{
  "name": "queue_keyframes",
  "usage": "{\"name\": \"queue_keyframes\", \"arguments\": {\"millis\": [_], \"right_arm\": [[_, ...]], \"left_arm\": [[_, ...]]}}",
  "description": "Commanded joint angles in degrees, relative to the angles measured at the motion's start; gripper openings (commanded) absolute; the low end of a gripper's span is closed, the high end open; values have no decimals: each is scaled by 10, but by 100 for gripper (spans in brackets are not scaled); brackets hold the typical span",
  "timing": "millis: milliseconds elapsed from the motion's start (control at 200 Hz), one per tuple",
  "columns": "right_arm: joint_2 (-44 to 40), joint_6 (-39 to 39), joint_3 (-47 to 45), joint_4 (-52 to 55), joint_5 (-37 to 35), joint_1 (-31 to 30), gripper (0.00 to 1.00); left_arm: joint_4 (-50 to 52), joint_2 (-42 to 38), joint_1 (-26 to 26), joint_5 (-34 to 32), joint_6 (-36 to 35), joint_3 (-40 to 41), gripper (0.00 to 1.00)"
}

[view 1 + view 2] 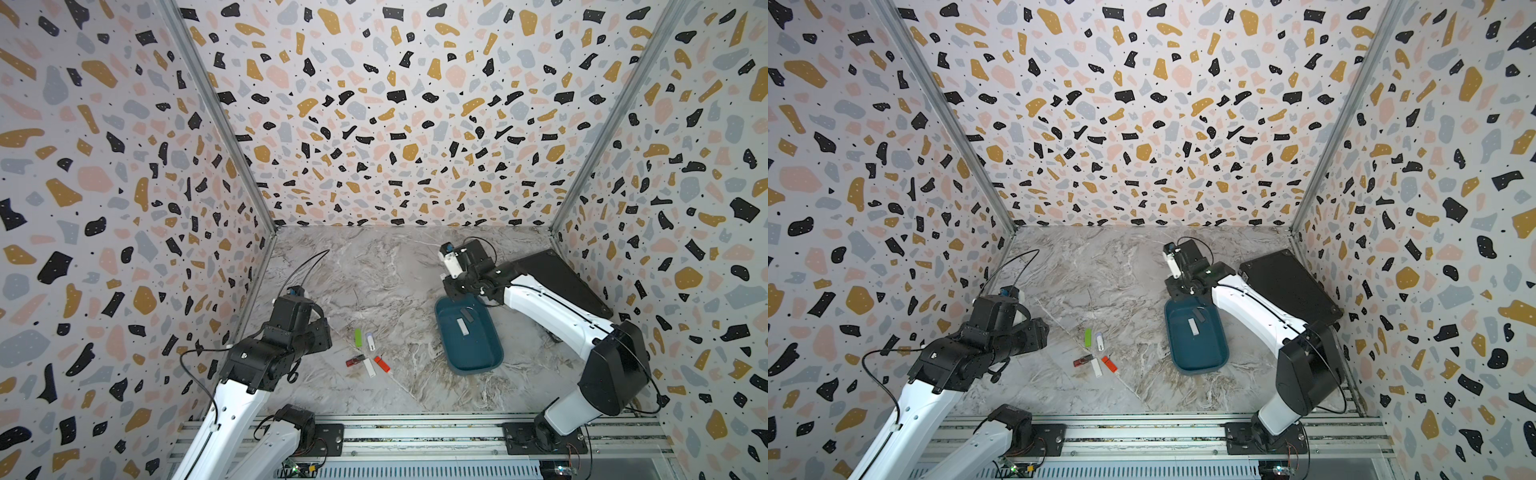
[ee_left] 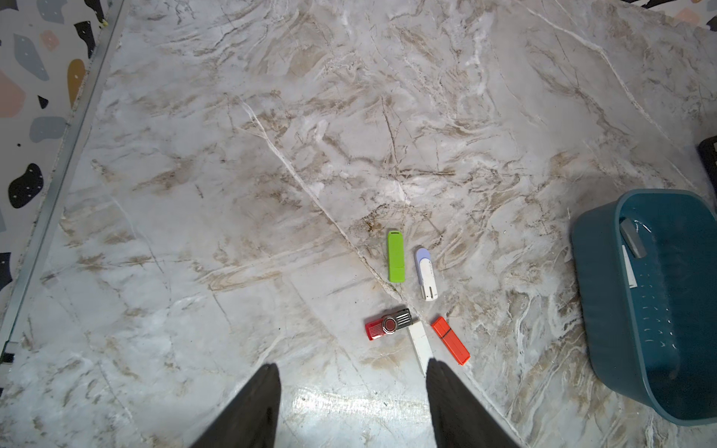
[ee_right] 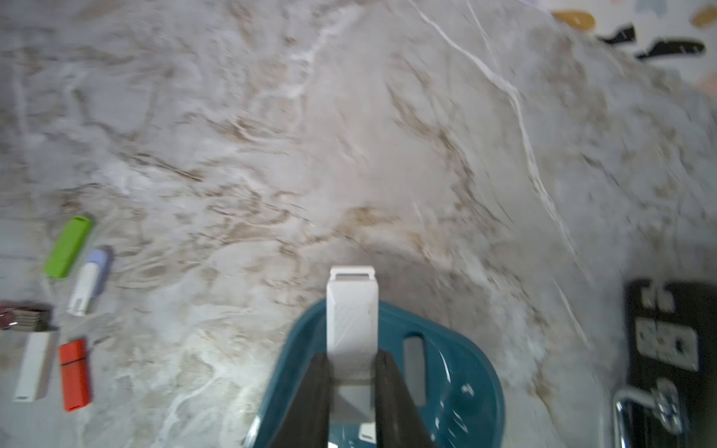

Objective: Put the usb flash drive into the storage box
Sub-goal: Place the USB flash in the storage box.

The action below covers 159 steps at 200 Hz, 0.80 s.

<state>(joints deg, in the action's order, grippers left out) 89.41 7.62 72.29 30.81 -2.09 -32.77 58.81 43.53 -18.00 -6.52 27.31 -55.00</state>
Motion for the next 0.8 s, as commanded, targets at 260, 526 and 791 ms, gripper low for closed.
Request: {"name": "queue_keyframes", "arguments": {"millis": [260,526,791], "right_arm": [[35,83,-105,-32,45,28,17],[69,109,-121,-68,93,26,18],[79,110,-121,-63,99,24,38]], "left_arm": [[-11,41,0,26,-14,-1,65],[-81,82,-1,58,16,33,63],[-173,164,-34,67,64,72,61]]}}
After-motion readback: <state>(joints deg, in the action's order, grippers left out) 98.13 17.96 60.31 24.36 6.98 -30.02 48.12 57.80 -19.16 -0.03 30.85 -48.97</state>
